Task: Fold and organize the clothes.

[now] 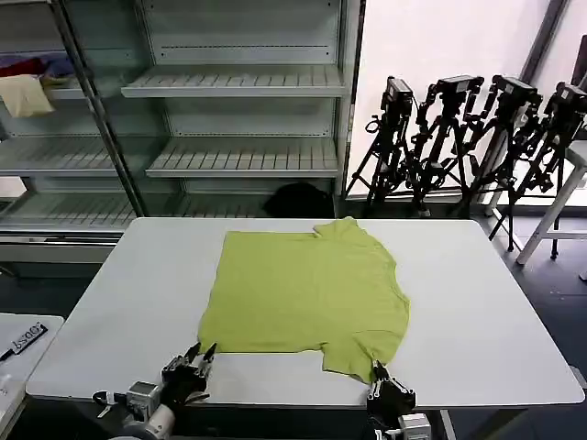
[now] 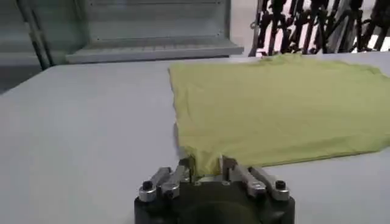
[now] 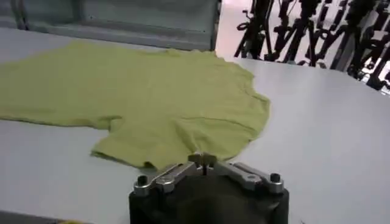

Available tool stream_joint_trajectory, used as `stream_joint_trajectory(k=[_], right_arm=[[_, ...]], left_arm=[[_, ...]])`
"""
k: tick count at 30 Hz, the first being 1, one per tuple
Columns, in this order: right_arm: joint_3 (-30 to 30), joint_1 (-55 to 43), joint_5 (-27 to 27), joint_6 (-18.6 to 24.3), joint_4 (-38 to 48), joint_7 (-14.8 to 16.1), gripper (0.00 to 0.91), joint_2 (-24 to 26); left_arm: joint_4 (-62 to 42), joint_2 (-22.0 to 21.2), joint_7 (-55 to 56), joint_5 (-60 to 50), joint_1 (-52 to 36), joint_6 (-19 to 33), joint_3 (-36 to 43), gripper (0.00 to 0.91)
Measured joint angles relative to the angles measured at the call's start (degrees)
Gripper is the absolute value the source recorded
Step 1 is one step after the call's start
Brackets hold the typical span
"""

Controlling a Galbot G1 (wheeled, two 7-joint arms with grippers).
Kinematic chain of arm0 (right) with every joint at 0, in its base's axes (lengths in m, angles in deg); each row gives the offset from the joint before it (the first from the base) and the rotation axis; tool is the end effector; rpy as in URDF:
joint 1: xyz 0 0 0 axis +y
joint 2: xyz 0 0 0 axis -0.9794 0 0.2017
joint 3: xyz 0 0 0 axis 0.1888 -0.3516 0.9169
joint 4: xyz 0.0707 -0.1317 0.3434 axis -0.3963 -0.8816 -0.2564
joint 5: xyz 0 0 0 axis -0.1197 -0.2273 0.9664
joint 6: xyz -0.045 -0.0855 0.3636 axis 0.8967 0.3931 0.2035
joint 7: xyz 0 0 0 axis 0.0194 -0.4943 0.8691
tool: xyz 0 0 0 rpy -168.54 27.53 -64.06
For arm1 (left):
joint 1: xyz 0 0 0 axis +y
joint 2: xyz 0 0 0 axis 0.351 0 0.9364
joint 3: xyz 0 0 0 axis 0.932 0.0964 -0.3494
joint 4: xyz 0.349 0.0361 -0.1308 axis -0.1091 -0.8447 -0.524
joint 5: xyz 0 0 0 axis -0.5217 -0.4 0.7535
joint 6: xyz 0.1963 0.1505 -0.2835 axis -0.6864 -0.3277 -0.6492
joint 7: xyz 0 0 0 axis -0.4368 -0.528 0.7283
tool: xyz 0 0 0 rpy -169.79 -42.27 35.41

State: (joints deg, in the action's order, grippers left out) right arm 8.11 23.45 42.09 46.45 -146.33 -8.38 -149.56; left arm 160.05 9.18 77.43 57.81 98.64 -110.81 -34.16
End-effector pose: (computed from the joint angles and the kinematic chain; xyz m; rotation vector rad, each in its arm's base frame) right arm 0.1511 0.0339 -0.2972 0.0771 -2.7198 0.1435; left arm 0.1973 0.0564 -0.3002 -0.2367 -2.6542 -0.0593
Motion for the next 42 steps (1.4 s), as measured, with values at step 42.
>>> stream_joint_trajectory(k=[42], right_arm=[[2.0, -26.6, 0.9, 1.8, 15.4, 1.9, 0.0, -2.7]], left_arm=[[-8.7, -2.5, 4.0, 3.1, -18.7, -2.1, 1.7, 0.0]])
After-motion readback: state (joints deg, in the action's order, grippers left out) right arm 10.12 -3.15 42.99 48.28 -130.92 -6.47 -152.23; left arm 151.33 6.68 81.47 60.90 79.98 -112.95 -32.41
